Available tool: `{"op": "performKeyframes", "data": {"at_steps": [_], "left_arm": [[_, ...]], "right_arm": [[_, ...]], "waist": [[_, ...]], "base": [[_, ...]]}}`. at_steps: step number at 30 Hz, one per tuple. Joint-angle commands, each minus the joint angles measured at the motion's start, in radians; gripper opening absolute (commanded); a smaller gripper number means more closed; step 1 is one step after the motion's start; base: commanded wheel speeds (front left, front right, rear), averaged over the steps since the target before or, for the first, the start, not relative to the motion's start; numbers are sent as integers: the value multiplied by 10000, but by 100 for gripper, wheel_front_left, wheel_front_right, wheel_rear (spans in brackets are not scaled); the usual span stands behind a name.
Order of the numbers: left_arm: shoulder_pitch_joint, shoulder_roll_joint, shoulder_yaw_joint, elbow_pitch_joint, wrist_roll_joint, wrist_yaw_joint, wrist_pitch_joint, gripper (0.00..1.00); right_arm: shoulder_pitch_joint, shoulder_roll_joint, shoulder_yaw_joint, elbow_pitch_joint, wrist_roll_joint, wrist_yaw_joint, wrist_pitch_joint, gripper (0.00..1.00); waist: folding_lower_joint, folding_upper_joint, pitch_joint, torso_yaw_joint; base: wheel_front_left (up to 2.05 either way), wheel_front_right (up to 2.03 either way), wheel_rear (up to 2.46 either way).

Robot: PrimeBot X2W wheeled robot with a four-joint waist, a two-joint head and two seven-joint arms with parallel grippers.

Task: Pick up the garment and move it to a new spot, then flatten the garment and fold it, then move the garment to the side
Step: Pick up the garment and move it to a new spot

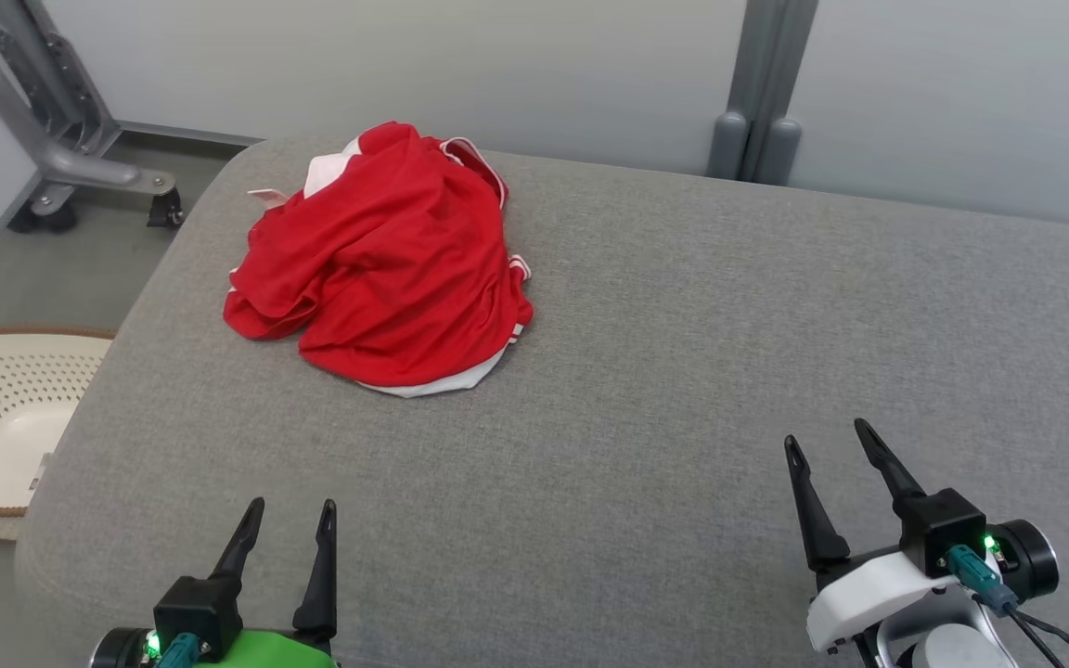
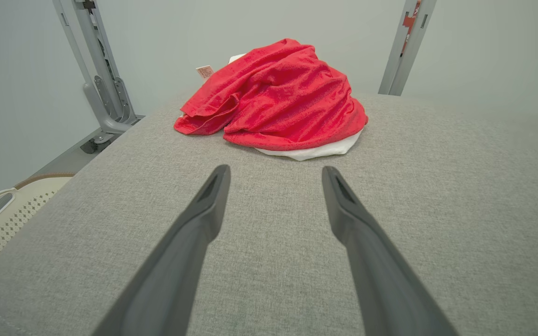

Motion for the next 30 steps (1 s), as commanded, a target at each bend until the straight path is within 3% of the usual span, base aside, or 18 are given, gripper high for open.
{"op": "performKeyframes", "data": {"at_steps": [1, 6, 10, 17, 23, 30], "left_arm": [[-88, 21, -9, -32, -29, -27, -3, 100], [-1039, 178, -690, 179, -309, -27, -3, 100], [-2732, 427, -1488, 550, -885, -27, -4, 100], [-6418, 1493, -3122, 2226, -2296, -27, 226, 100], [-8416, 2365, -4258, 3668, -3514, -27, 1356, 100], [-9661, 3160, -4885, 5066, -3954, -27, 1975, 100]], "right_arm": [[-138, -37, 63, 28, -67, -6, -32, 100], [-513, -42, 211, -52, -256, -6, -32, 100], [-1276, -42, 336, -233, -657, -8, -32, 100], [-2792, -48, 700, -576, -1006, -8, -32, 100], [-3135, -39, 891, -629, -914, -8, -32, 100], [-3258, -29, 1062, -711, -631, -8, -32, 100]], "waist": [[0, 0, 216, 419], [0, 0, 994, 170], [0, 0, 2266, -227], [0, 0, 4529, -1197], [0, 0, 5007, -1723], [0, 0, 4959, -2159]], "base": [[0, 0, 0], [0, 0, 0], [0, 0, 0], [0, 0, 0], [0, 0, 0], [0, 0, 0]]}}
